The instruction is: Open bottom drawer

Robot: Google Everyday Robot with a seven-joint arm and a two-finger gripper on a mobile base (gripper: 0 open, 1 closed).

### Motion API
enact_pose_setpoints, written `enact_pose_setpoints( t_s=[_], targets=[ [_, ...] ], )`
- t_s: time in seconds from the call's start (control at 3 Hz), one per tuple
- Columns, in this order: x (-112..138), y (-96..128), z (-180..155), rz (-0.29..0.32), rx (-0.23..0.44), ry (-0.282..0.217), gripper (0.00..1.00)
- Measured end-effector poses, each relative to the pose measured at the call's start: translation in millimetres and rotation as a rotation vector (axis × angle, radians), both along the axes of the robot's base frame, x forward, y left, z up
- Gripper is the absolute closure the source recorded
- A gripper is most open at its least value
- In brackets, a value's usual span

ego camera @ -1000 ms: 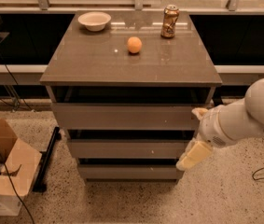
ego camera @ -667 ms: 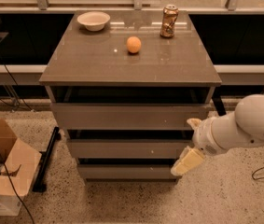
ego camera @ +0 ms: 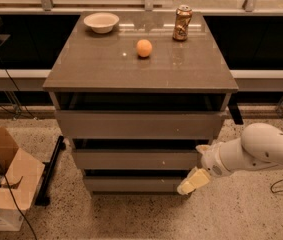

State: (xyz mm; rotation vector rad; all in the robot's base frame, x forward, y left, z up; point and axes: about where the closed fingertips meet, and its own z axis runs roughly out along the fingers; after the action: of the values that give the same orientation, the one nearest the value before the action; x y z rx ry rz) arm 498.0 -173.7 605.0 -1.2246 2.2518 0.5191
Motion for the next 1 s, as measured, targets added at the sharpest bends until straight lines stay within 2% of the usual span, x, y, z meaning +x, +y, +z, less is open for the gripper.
enact_pose_setpoints(
  t_s=[0.33,0.67,1.0],
  targets=[
    [-1.8,1.0,-13.2,-0.001,0.012,0.022,0.00],
    [1.1,3.0,-26.4,-0.027,-0.047,0.022,0.00],
    [-0.8,6.0,-74.6,-0.080,-0.121,0.049,0.00]
  ],
)
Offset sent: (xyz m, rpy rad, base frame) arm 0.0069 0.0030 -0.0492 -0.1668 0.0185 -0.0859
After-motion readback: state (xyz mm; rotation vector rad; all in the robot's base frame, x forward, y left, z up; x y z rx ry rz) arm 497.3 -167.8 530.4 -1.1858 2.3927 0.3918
